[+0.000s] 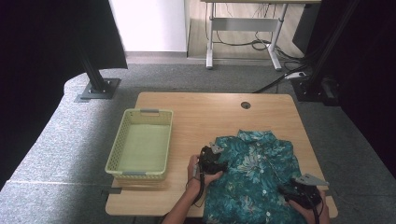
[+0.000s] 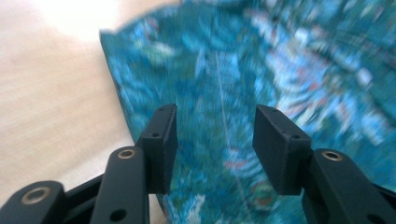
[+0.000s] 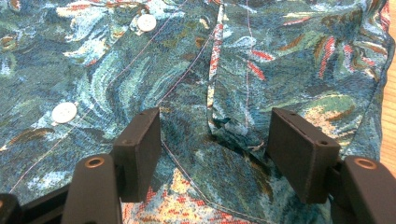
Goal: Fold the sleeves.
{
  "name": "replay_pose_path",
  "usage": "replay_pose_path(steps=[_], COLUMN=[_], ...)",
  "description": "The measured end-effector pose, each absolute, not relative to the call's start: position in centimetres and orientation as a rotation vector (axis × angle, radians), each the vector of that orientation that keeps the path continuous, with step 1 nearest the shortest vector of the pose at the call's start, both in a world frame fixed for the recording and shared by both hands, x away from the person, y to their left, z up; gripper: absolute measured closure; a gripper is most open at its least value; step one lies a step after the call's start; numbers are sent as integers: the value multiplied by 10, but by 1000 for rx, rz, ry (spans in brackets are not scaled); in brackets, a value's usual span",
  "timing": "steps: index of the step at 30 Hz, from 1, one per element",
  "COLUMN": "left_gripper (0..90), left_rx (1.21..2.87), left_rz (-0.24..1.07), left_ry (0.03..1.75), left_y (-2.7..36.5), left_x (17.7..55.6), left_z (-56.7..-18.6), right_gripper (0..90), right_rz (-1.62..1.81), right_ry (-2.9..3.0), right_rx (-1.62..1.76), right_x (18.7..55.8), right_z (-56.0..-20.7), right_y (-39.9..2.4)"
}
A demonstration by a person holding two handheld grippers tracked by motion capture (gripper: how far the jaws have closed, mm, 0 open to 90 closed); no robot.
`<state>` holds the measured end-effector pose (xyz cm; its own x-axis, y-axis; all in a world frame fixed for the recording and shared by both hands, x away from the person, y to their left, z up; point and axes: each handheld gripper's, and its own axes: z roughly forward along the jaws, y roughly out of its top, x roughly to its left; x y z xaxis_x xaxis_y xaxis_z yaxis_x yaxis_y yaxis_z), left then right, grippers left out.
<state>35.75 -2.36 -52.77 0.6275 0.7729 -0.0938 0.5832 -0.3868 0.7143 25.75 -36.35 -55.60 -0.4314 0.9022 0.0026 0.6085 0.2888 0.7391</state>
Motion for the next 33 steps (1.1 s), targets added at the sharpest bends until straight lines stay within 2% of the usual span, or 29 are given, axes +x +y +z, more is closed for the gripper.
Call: replay_pose_path(steps=[4,9,12,26,33], left_gripper=[469,474,447,381,376], left_rx=[2138,2170,2206,2191,2181], left_rz=[313,341,377,418,419], left_ry=[1050,1023,1012,1037,986], left_y=[-28,-28,-26,23,35], left_x=[358,358,358,345,336], left_z=[-538,-542,-542,-544,-547], right_gripper=[343,343,341,333,331], right_rz=[950,952,956,964,963], right_ry=[2146,2147,2150,2246,2276], right_rx=[1354,1349,1345,1264,1242], right_x=[258,259,260,251,242], right_z=[-556,-556,-556,-554,-553], right_y=[-363,-360,-355,-299,-292])
